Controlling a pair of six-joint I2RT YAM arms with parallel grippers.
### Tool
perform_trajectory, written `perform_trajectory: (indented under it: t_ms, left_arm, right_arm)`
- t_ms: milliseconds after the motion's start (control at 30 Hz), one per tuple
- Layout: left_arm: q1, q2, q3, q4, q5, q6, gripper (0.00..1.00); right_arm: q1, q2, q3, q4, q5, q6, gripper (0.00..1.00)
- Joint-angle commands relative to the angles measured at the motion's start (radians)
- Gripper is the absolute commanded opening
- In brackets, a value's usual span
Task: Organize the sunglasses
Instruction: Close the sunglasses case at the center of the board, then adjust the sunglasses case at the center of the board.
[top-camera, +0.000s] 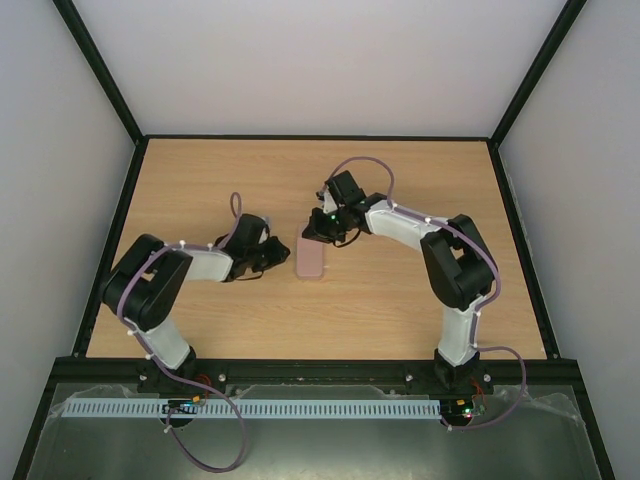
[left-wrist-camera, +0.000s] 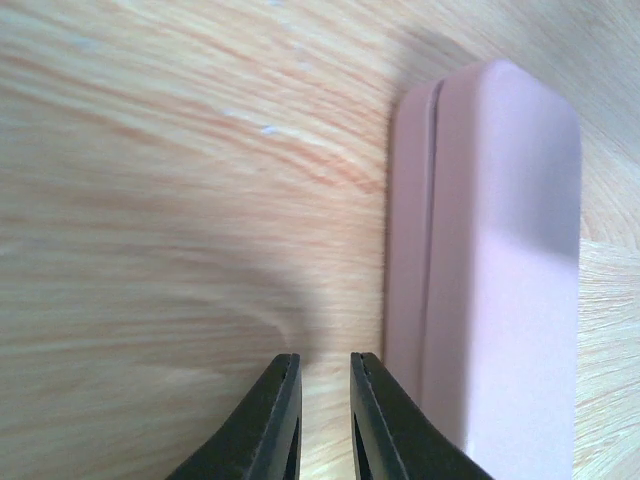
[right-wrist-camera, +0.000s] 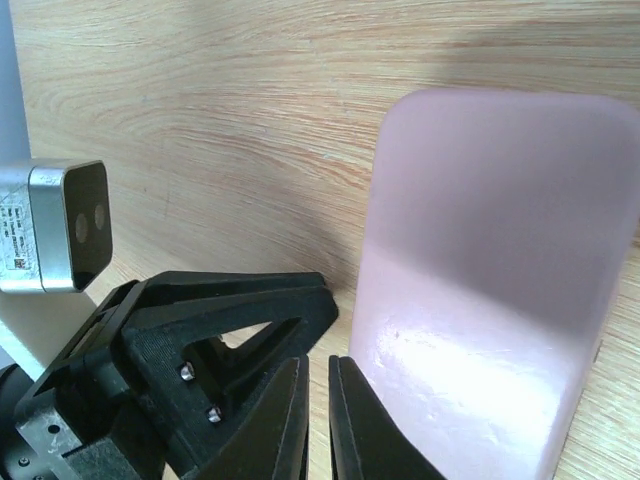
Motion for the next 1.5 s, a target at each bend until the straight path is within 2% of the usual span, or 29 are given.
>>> perform_trajectory:
  t_ms: [0,200,467,533,633,700,767,800,967,1067,1467]
  left_arm:
    - [0.041,-0.062,-0.068,-0.125,-0.018,0.017,0.17]
    - [0.058,-0.117,-0.081,-0.157,-0.021,0.031,0.17]
    - [0.060,-0.181,-0.078,-0.209,-0.023,0.047,0.22]
    - [0.060,-0.195,-0.076,-0.225,-0.020,0.053,0.26]
    - [0.059,-0.204,-0.073,-0.246,0.002,0.070,0.38]
    - [0.055,-0.211,-0.077,-0.262,0.010,0.083,0.44]
    - [0.046,-0.219,-0.083,-0.287,0.001,0.094,0.47]
    - [0.040,-0.220,-0.085,-0.300,-0.008,0.100,0.46]
    - [0.002,-0.196,-0.058,-0.361,-0.069,0.113,0.25]
    - [-0.041,-0.171,-0.016,-0.394,-0.115,0.104,0.20]
    - [-0.252,-0.035,0.115,-0.430,-0.190,0.009,0.16]
  right_arm:
    - [0.017,0.026,0.044,-0.057,0.001,-0.005,0.07]
    - [0.024,0.029,0.062,-0.074,0.007,-0.008,0.09]
    - [0.025,-0.090,-0.001,-0.140,0.096,-0.037,0.16]
    - [0.025,-0.135,-0.051,-0.147,0.118,-0.058,0.18]
    - [0.025,-0.215,-0.152,-0.154,0.162,-0.081,0.23]
    - [0.025,-0.282,-0.228,-0.153,0.194,-0.086,0.30]
    - [0.024,-0.347,-0.293,-0.159,0.218,-0.087,0.33]
    - [0.023,-0.379,-0.322,-0.163,0.225,-0.086,0.34]
    - [0.023,-0.555,-0.462,-0.151,0.237,-0.061,0.35]
    - [0.022,-0.618,-0.502,-0.154,0.232,-0.048,0.36]
    - [0.004,-0.752,-0.566,-0.180,0.224,-0.048,0.36]
